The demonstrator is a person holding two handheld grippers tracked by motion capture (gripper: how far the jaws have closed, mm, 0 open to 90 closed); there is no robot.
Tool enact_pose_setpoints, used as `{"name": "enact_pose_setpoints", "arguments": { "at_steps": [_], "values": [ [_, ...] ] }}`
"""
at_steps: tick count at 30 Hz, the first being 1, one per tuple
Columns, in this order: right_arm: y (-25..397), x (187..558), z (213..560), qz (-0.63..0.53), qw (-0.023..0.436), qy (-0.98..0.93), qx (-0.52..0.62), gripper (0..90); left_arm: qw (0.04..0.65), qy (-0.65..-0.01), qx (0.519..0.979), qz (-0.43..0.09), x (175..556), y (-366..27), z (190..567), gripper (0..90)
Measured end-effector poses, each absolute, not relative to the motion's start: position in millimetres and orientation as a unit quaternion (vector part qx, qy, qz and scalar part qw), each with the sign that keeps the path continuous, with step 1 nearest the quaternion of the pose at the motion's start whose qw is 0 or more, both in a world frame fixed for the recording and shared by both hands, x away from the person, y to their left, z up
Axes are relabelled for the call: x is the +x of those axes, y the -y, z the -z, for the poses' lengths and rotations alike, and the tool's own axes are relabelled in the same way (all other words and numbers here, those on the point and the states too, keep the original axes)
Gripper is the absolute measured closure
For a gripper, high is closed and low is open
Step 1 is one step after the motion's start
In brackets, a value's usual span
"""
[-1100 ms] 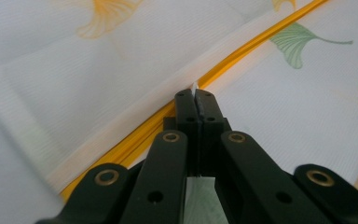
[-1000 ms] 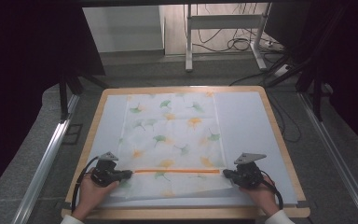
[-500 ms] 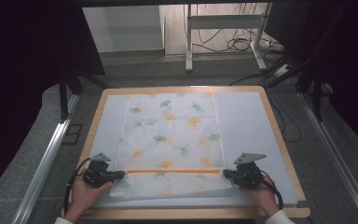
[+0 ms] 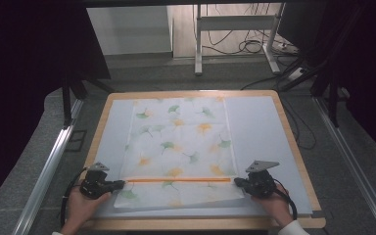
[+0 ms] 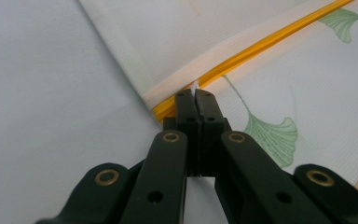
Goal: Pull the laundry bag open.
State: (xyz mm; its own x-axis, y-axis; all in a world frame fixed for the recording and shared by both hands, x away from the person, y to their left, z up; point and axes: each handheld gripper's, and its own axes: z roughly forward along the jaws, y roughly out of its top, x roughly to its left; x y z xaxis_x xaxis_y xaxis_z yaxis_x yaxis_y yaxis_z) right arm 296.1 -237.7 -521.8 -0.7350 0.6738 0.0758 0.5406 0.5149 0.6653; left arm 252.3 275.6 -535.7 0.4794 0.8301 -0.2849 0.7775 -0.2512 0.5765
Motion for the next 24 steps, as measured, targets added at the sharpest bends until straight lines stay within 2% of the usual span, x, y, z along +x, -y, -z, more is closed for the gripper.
{"name": "enact_pose_setpoints", "arguments": {
  "at_steps": [16, 19, 22, 24],
  "values": [
    [236.8, 295.3, 521.5, -0.343, 0.097, -0.865, 0.352, 89.8, 0.339, -0.514, 0.787, -0.04, 247.9, -282.2, 536.4, 90.0],
    [236.8, 295.1, 521.4, -0.342, 0.097, -0.865, 0.354, 89.8, 0.307, -0.527, 0.788, -0.083, 244.7, -288.1, 535.4, 90.0],
    [237.3, 295.6, 521.6, -0.343, 0.097, -0.866, 0.352, 89.8, 0.344, -0.538, 0.768, -0.05, 241.1, -307.7, 541.1, 90.0],
    [237.4, 295.7, 521.4, -0.342, 0.095, -0.866, 0.352, 89.7, 0.343, -0.535, 0.77, -0.055, 239.7, -306.7, 541.1, 90.0]
  ]
}}
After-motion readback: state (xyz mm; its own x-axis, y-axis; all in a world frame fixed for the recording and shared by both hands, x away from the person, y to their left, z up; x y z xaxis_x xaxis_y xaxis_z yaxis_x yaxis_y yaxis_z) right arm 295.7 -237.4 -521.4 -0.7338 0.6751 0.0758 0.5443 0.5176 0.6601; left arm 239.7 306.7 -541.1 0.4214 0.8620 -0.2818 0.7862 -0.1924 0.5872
